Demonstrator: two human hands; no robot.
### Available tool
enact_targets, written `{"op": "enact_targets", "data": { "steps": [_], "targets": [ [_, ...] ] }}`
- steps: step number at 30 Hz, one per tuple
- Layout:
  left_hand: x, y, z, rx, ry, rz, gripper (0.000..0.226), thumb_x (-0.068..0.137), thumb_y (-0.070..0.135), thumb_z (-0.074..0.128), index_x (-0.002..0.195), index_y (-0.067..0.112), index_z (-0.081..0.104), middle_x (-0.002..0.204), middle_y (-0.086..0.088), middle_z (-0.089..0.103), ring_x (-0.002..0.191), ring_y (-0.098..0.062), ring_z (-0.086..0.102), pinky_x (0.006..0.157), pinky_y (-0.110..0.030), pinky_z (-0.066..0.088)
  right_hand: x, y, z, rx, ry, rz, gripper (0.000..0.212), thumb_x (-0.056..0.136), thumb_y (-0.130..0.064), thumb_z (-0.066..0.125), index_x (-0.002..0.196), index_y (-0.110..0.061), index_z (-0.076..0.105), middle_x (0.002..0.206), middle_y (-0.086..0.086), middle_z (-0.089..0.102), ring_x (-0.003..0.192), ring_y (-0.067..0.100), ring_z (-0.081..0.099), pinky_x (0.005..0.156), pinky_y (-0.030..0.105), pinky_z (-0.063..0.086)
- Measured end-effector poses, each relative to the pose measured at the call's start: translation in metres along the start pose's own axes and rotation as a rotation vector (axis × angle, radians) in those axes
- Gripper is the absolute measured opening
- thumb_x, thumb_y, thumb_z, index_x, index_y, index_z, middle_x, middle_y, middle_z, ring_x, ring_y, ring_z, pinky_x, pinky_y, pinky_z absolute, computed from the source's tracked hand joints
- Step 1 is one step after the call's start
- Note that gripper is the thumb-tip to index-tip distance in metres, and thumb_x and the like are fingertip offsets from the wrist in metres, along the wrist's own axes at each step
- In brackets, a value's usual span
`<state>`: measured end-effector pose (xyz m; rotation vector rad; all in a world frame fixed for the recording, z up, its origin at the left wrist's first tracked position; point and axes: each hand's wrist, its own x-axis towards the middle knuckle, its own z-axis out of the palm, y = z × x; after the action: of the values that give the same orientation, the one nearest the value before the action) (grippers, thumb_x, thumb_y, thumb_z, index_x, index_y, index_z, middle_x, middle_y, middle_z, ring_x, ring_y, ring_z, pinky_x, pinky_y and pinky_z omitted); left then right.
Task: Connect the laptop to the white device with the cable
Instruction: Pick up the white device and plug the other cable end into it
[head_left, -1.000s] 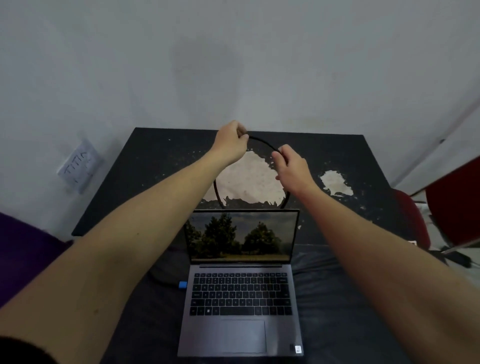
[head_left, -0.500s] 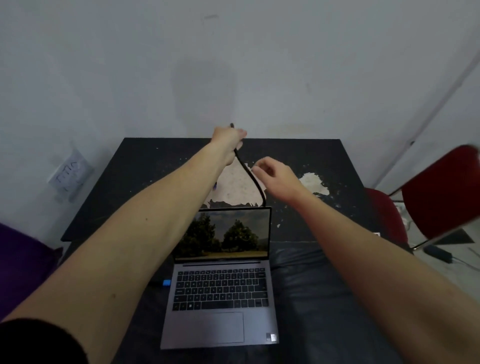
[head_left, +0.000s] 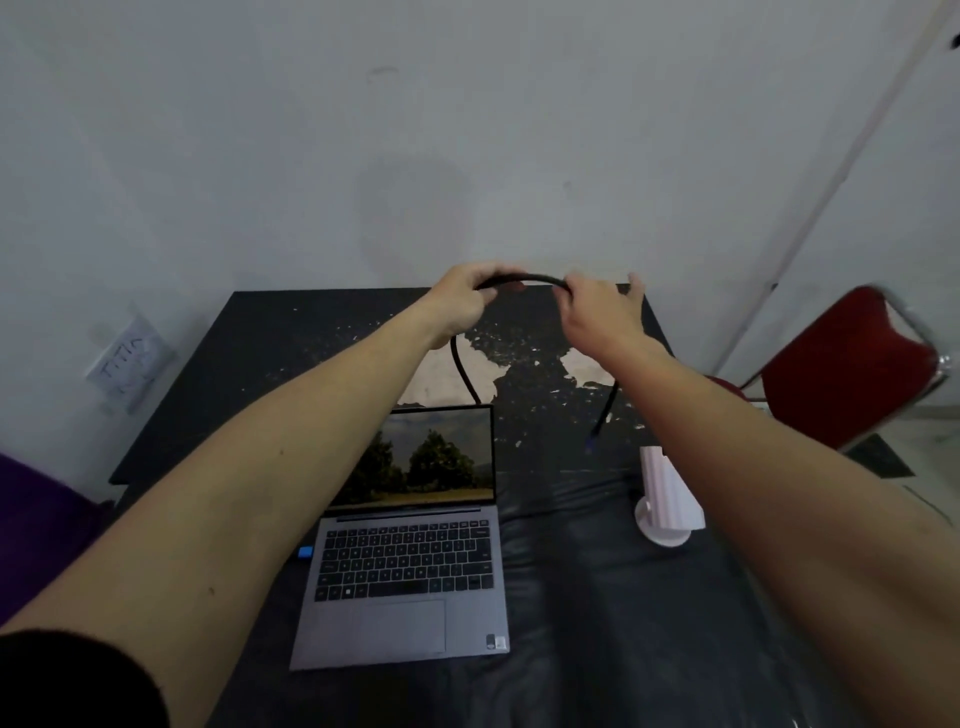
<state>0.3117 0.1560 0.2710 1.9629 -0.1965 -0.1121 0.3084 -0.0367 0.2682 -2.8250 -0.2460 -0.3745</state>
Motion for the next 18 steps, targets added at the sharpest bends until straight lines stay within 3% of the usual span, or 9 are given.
{"op": "enact_targets", "data": {
  "steps": [1,2,4,7,9,12,14,18],
  "targets": [
    [-0.003,0.002,0.005,0.037,0.023,-0.015,0.044,0.101,-0.005,0.041,0.121,0.023,0.067,0.121,-0.002,0.068,0.116,-0.016,0.057,0.087,-0.015,0.042,-0.007,0.004,-0.002,0.075,-0.058,0.011,0.031,0.104,-0.037,0.036,0.104,-0.016,0.058,0.099,0.012,0.064,0.095,0.037,0.06,0.09,0.046,0.039],
    [-0.006,0.002,0.011,0.074,0.071,-0.031,0.038,0.101,0.0,0.045,0.123,0.023,0.066,0.125,-0.004,0.066,0.117,-0.019,0.057,0.086,-0.019,0.046,-0.015,0.009,-0.002,0.164,-0.101,0.029,0.032,0.104,-0.038,0.036,0.097,-0.016,0.056,0.094,0.013,0.062,0.084,0.037,0.058,0.076,0.041,0.041],
    [-0.013,0.001,0.025,0.229,0.223,-0.113,0.031,0.1,0.016,0.055,0.129,0.025,0.059,0.136,-0.008,0.054,0.127,-0.028,0.049,0.1,-0.036,0.045,-0.032,0.016,-0.004,0.296,-0.084,0.068,0.033,0.104,-0.039,0.037,0.084,-0.015,0.049,0.087,0.014,0.06,0.074,0.036,0.055,0.065,0.038,0.04],
    [-0.033,0.004,0.046,0.35,0.391,-0.366,0.046,0.095,0.029,0.062,0.136,0.021,0.045,0.144,-0.01,0.035,0.13,-0.032,0.036,0.106,-0.045,0.035,-0.058,0.018,-0.007,0.353,-0.025,0.161,0.036,0.103,-0.036,0.038,0.073,-0.016,0.042,0.076,0.007,0.051,0.072,0.035,0.053,0.064,0.037,0.038],
    [-0.041,0.004,0.057,0.116,0.354,-0.434,0.05,0.096,0.027,0.059,0.14,0.012,0.041,0.137,-0.011,0.043,0.119,-0.028,0.045,0.102,-0.04,0.04,-0.077,0.015,-0.01,0.357,-0.028,0.219,0.035,0.104,-0.036,0.038,0.076,-0.015,0.044,0.079,0.006,0.051,0.074,0.035,0.053,0.066,0.037,0.038],
    [-0.045,0.007,0.07,-0.229,0.299,-0.464,0.045,0.101,0.029,0.049,0.138,0.004,0.048,0.114,-0.008,0.059,0.102,-0.023,0.059,0.098,-0.038,0.051,-0.108,0.011,-0.011,0.371,-0.055,0.258,0.035,0.103,-0.035,0.035,0.098,-0.008,0.055,0.098,0.019,0.058,0.084,0.039,0.054,0.074,0.041,0.041],
    [-0.05,0.008,0.077,-0.253,0.269,-0.459,0.037,0.101,0.032,0.046,0.129,0.008,0.056,0.112,-0.004,0.06,0.106,-0.021,0.061,0.092,-0.035,0.052,-0.129,0.008,-0.012,0.407,-0.069,0.273,0.038,0.103,-0.032,0.032,0.106,-0.004,0.057,0.109,0.025,0.061,0.097,0.043,0.057,0.079,0.043,0.04],
    [-0.065,-0.007,0.091,-0.104,0.129,-0.426,0.019,0.095,0.032,0.042,0.086,0.022,0.055,0.102,-0.002,0.055,0.096,-0.021,0.052,0.082,-0.036,0.043,-0.17,0.012,-0.016,0.364,-0.085,0.313,0.033,0.102,-0.028,0.029,0.109,-0.007,0.054,0.113,0.025,0.06,0.102,0.046,0.057,0.078,0.043,0.036]
  ]
}}
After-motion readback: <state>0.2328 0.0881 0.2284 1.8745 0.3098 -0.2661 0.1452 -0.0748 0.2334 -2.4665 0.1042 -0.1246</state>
